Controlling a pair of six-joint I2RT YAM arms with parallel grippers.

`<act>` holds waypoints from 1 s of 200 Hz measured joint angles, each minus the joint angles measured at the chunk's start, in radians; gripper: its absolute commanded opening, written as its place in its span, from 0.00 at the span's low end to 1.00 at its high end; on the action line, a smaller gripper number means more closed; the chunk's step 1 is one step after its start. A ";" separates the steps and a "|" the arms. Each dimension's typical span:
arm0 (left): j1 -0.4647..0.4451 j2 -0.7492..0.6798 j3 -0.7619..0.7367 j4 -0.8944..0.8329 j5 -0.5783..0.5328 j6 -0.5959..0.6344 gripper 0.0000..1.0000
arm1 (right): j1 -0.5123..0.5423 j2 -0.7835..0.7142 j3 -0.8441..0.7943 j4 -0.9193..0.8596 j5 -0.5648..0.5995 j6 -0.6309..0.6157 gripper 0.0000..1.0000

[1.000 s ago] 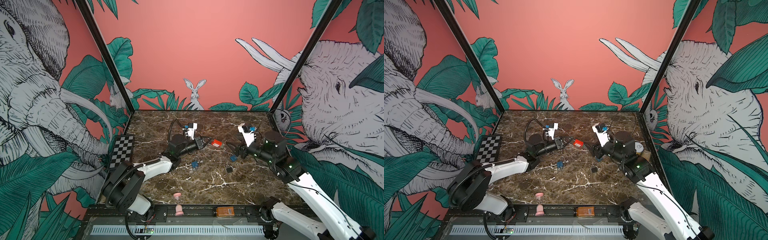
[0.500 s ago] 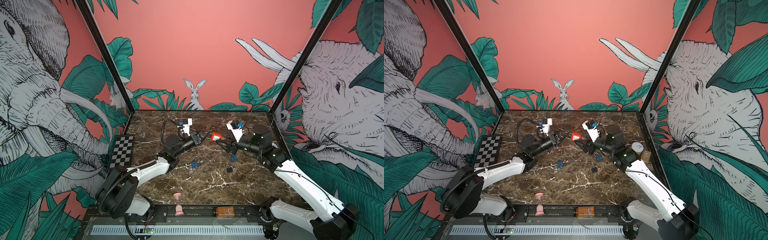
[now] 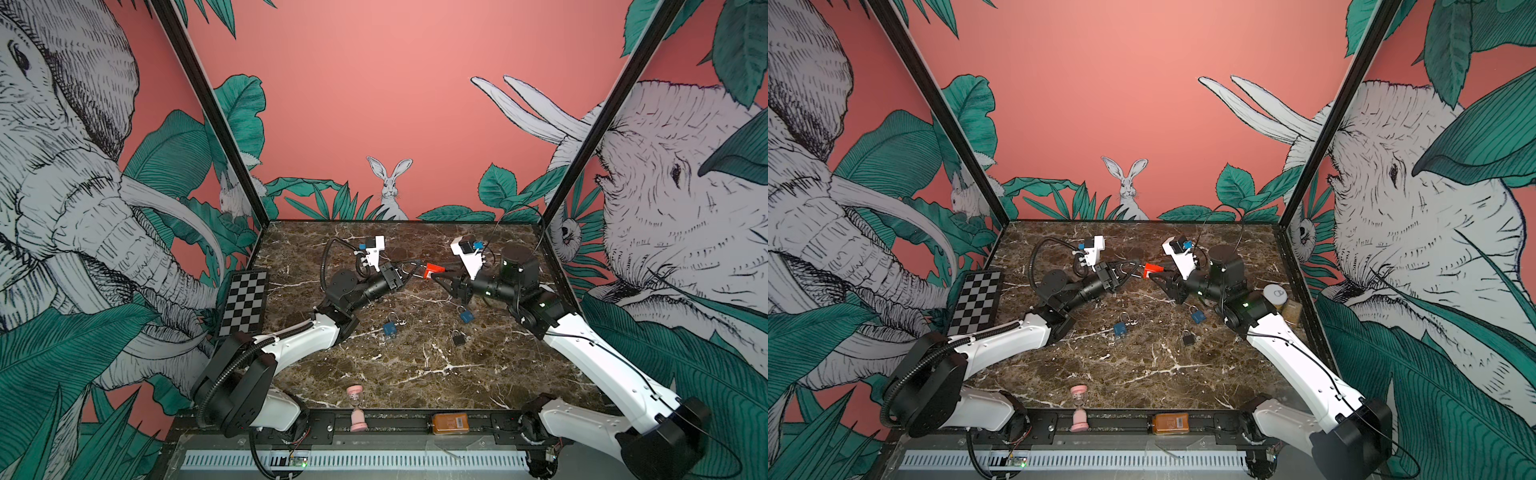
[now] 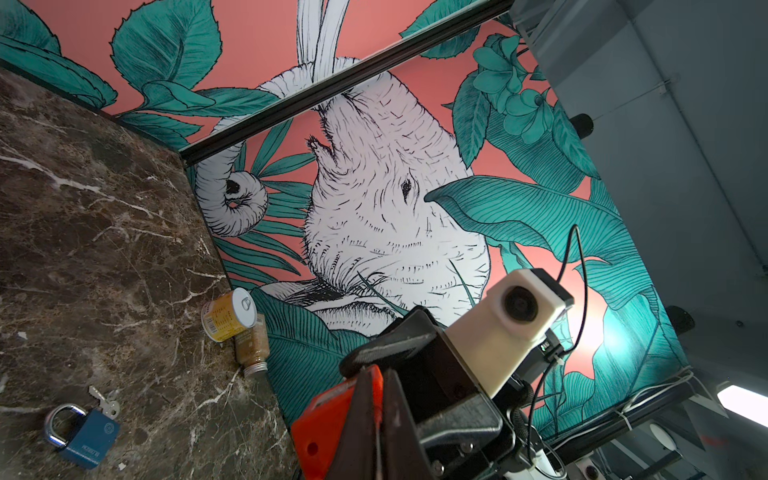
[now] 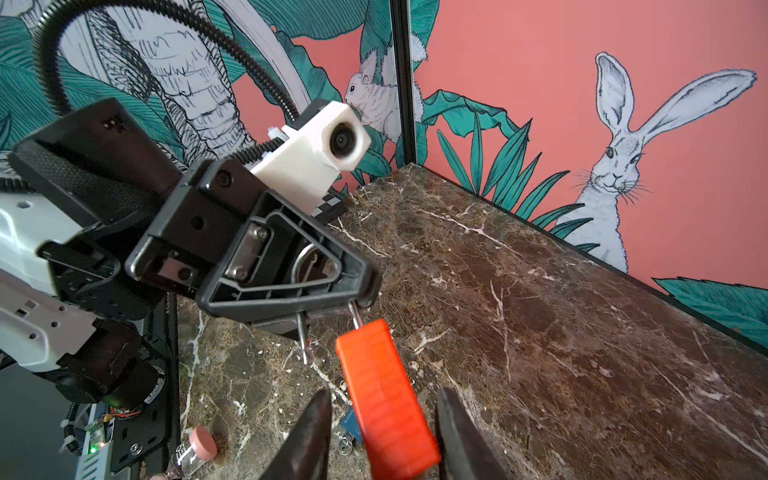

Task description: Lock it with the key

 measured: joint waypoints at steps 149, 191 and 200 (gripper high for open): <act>0.006 0.021 0.000 0.056 0.012 -0.031 0.00 | -0.069 0.051 -0.058 0.210 -0.230 0.194 0.12; 0.006 0.024 0.000 0.074 0.024 -0.020 0.00 | -0.103 0.060 -0.093 0.301 -0.319 0.312 0.00; 0.006 0.024 0.000 0.074 0.028 -0.011 0.00 | -0.109 0.063 -0.096 0.313 -0.333 0.335 0.00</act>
